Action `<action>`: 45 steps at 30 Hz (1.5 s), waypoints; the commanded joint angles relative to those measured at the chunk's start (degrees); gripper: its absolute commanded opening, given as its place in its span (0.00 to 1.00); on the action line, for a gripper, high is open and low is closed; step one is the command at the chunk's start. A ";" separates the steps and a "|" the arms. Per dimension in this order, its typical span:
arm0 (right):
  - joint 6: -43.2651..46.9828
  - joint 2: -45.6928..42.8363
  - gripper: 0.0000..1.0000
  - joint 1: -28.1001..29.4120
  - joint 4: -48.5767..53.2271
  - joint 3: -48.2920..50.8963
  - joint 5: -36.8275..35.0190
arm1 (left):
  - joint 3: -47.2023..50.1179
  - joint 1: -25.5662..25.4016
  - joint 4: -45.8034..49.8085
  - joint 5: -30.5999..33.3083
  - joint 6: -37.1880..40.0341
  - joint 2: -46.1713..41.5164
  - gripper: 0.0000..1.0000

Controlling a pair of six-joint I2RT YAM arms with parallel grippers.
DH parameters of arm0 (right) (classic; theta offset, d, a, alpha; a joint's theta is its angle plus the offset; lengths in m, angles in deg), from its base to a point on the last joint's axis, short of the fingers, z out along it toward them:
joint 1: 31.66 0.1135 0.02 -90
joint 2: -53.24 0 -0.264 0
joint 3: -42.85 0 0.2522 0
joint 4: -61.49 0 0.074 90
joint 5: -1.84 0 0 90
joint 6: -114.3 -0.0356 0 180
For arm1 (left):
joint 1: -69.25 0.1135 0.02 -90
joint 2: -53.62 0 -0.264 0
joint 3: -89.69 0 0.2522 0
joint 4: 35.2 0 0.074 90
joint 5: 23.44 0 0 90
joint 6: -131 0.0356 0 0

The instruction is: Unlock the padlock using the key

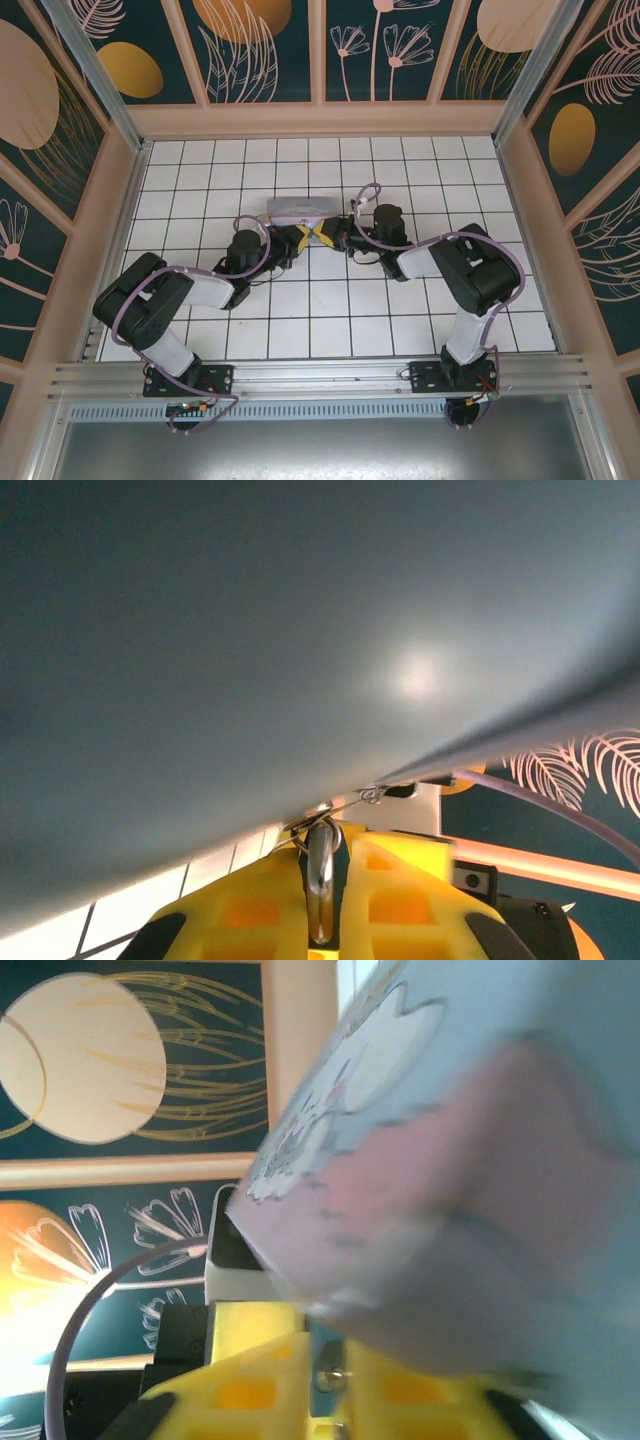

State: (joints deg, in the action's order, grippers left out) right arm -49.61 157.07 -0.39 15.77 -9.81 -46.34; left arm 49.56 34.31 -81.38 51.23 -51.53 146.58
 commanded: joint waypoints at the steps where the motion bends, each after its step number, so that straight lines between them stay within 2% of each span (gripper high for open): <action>1: -0.59 -0.27 0.31 0.44 -5.61 -1.83 -2.53 | -0.13 -2.59 -0.24 -7.43 1.14 0.50 0.00; 4: -0.43 -1.27 0.44 0.38 -5.45 -0.47 -2.54 | -0.08 -2.33 -0.31 -6.85 0.65 1.23 0.00; 11: 3.42 -4.11 0.64 -1.80 0.69 1.09 -1.85 | -0.08 -1.65 0.22 -6.16 0.51 0.61 0.00; 18: 8.49 -5.83 0.70 -2.30 8.63 2.07 -2.23 | -0.17 -1.41 0.35 -6.10 0.42 -0.15 0.00; 28: 10.03 -6.72 0.65 -2.44 10.67 3.85 -2.27 | -0.28 -1.29 0.36 -6.06 0.51 -0.15 0.00; 37: 7.45 -6.11 0.47 -2.43 6.47 4.97 -1.23 | -0.11 -1.36 0.44 -6.20 0.60 -0.16 0.00; 45: 4.76 -4.36 0.36 -1.89 2.09 4.99 0.40 | -0.25 -1.32 0.47 -6.20 0.69 -0.11 0.00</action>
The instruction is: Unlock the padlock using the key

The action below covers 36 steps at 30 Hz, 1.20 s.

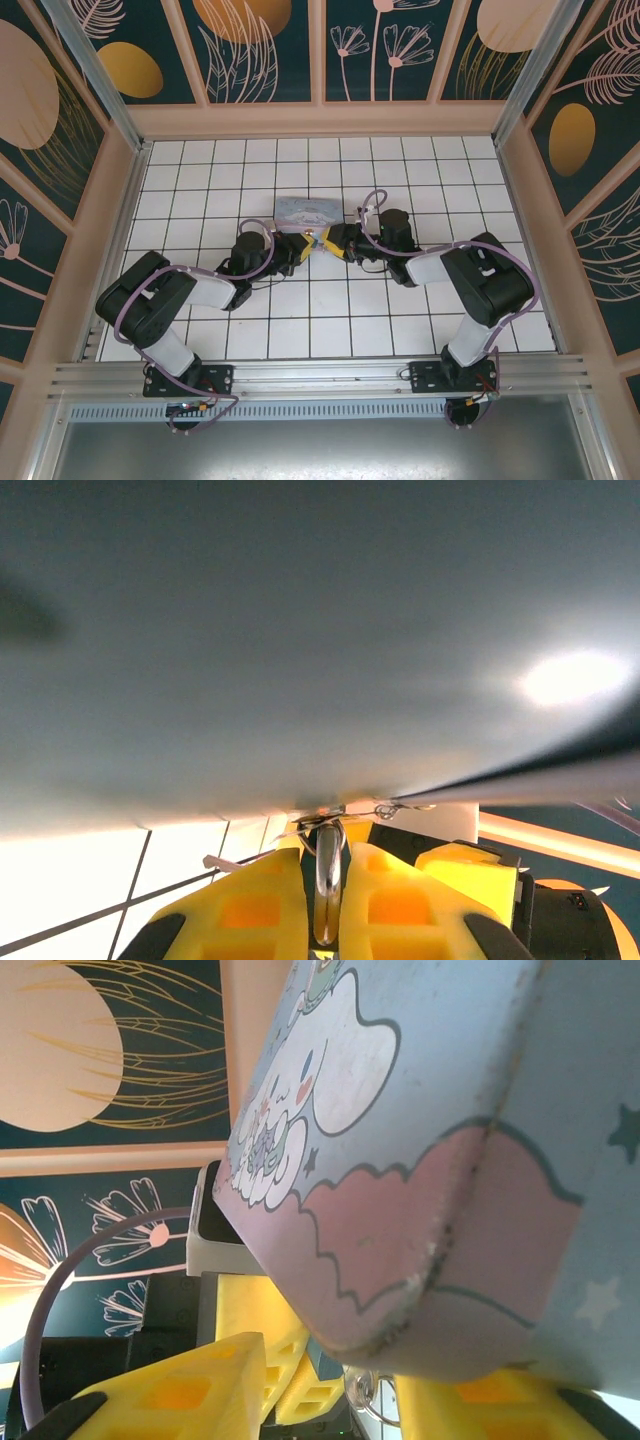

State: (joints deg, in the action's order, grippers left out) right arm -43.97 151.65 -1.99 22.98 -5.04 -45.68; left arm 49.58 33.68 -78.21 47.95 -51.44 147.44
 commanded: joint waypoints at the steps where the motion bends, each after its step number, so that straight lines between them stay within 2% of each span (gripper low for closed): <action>1: -1.15 1.26 0.35 -0.01 -5.60 0.12 -0.12 | -0.34 -0.67 -2.68 -2.90 0.60 -1.01 0.00; 6: -2.80 2.97 0.31 0.72 -8.32 0.03 0.84 | -0.46 -0.67 -2.72 -2.92 0.69 -0.88 0.00; 15: -3.89 3.87 0.34 1.35 -9.69 0.64 1.29 | -0.46 -0.64 -2.89 -2.92 0.78 -1.01 0.00; 23: -3.54 2.98 0.16 1.35 -9.14 1.23 0.90 | -0.46 -0.67 -2.90 -2.75 0.77 -0.96 0.00; 25: -3.54 2.94 0.02 1.35 -9.19 1.52 0.85 | -0.53 -0.65 -2.88 -2.75 0.77 -0.96 0.00; 26: -3.54 3.01 0.00 1.35 -9.21 1.61 0.76 | -0.55 -0.66 -2.89 -2.75 0.78 -1.01 0.00; 34: -5.76 3.81 0.00 1.31 -13.00 0.80 -0.78 | -0.38 -0.78 -3.25 -2.83 0.51 -1.06 0.00; 36: -6.92 4.36 0.00 2.81 -14.84 -0.14 -1.78 | -0.45 -0.77 -3.27 -2.83 0.43 -1.09 0.00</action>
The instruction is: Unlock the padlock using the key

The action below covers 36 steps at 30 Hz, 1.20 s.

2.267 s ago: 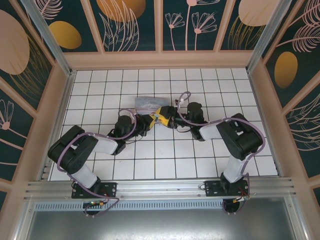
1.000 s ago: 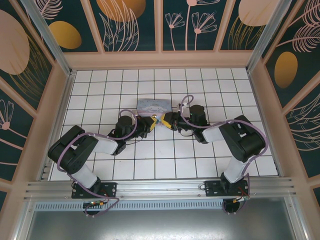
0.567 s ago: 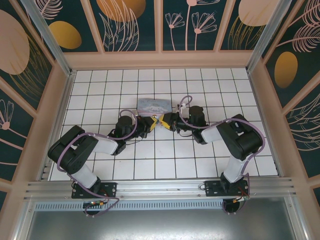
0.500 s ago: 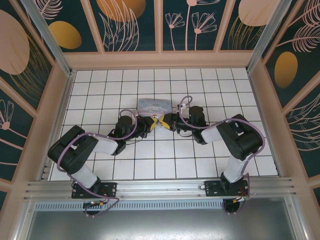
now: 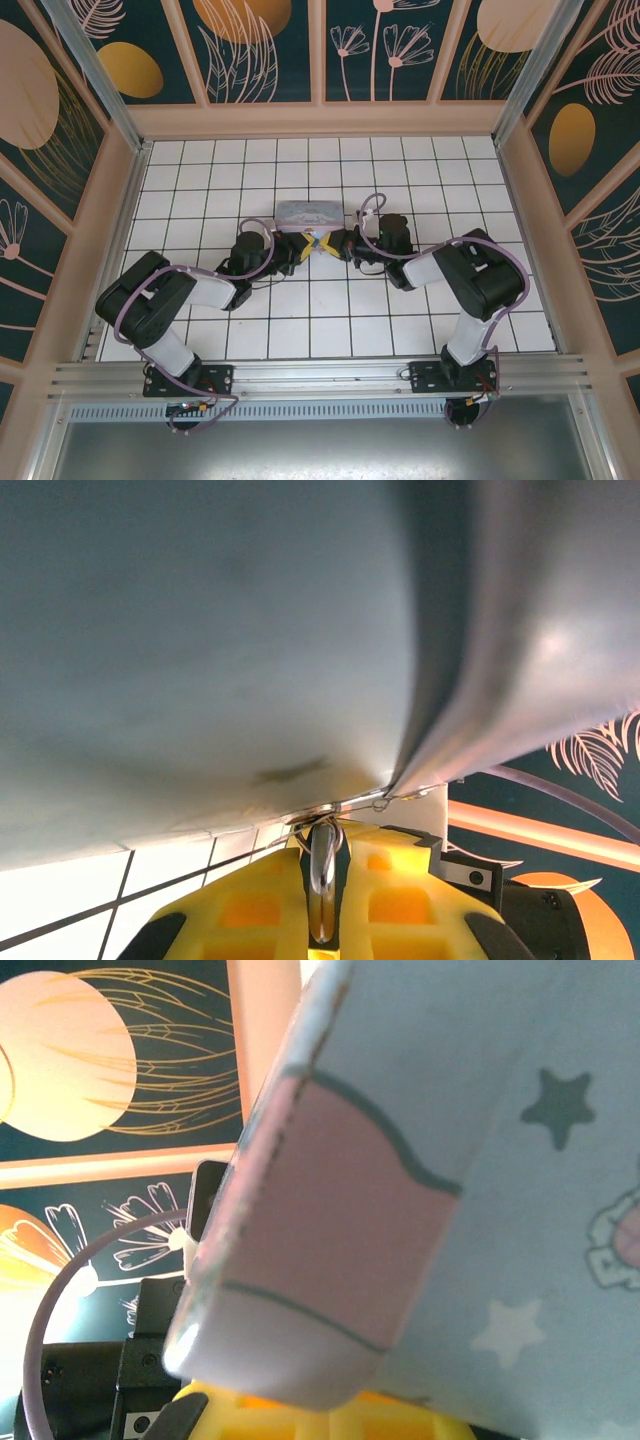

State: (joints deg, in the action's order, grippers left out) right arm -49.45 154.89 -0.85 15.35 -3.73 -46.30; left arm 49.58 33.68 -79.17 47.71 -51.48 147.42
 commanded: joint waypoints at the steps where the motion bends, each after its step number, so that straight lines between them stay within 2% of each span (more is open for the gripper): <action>1: -2.13 1.69 0.00 2.24 -7.92 -2.30 -1.64 | -0.46 -0.91 -2.30 -2.59 0.47 -1.05 0.00; 7: -10.79 8.45 0.00 5.11 -18.37 -9.89 -1.59 | -0.83 -1.77 -3.98 -2.85 -0.31 0.56 0.00; 11: -14.25 10.94 0.00 5.06 -22.30 -10.86 -1.75 | -0.46 -1.82 -5.08 -3.21 -0.58 1.51 0.00; 19: -12.81 10.37 0.00 4.83 -19.60 -10.43 -1.87 | 0.39 -1.73 -7.04 -2.80 -1.19 2.72 0.00; 24: -10.75 9.28 0.01 4.14 -16.88 -9.35 -1.77 | 1.27 -1.12 -6.50 -0.46 -0.76 3.11 0.00; 31: -8.68 5.51 0.34 1.55 -15.34 -4.47 -1.61 | 1.83 -0.01 -5.28 1.86 0.09 3.28 0.00; 36: -4.51 0.90 0.62 0.87 -8.87 -1.45 -0.97 | 1.16 0.24 -4.56 2.76 0.77 3.57 0.00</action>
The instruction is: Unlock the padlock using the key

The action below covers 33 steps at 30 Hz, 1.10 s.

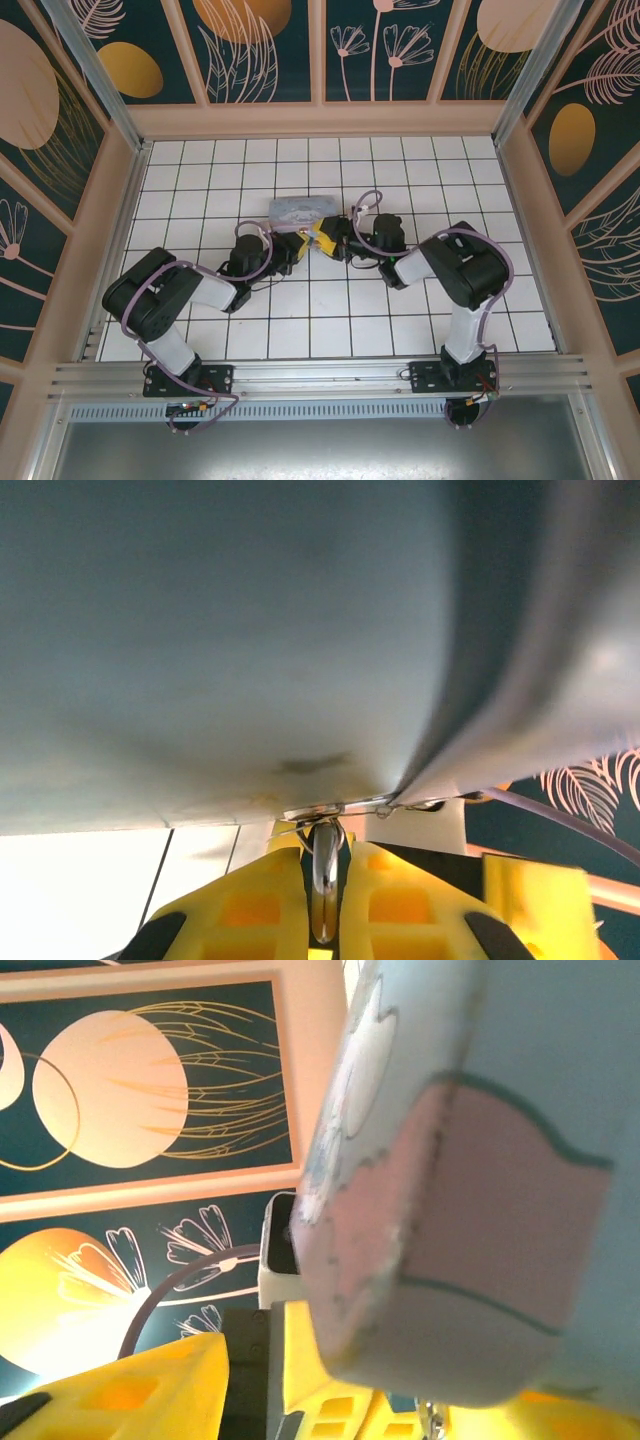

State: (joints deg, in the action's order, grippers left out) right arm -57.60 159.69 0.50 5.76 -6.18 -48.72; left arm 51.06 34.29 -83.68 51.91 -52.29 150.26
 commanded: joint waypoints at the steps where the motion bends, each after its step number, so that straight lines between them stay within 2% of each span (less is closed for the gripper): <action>1: 4.72 -4.76 0.66 -0.44 2.71 1.36 1.68 | -0.60 -0.37 0.07 -1.34 1.64 0.87 0.00; 4: 9.40 -7.53 0.74 -0.48 10.92 2.25 1.95 | -1.29 -0.30 0.60 -1.25 2.02 1.13 0.00; 8: 15.35 -10.25 0.79 -0.46 20.42 3.51 2.57 | -1.77 -0.20 1.44 -0.98 2.70 0.91 0.00; 13: 21.19 -14.25 0.79 -0.50 28.74 5.88 2.13 | -2.11 -0.17 2.21 -0.98 3.29 0.41 0.00; 17: 29.80 -20.43 0.75 -0.50 41.43 4.50 -1.34 | -2.97 -0.15 5.14 -1.15 4.97 -0.74 0.00; 22: 46.48 -25.18 0.64 -0.12 60.44 -3.37 -12.34 | -4.16 0.07 7.89 -2.46 6.59 -1.19 0.00; 25: 56.36 -25.38 0.55 3.68 68.34 -8.31 -23.86 | -4.84 0.09 9.33 -3.10 7.45 -1.19 0.00; 29: 67.25 -23.42 0.51 10.50 70.45 -10.75 -40.53 | -5.77 0.14 10.60 -4.02 8.22 -1.11 0.00; 33: 74.79 -22.09 0.49 15.70 64.03 -7.08 -52.46 | -6.46 0.17 11.23 -4.85 8.48 -0.75 0.00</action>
State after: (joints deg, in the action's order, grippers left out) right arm 6.52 136.42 13.81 69.89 -15.40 -86.67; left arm 46.36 34.11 -72.44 48.76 -45.54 150.61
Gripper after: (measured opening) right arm 0.501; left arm 0.114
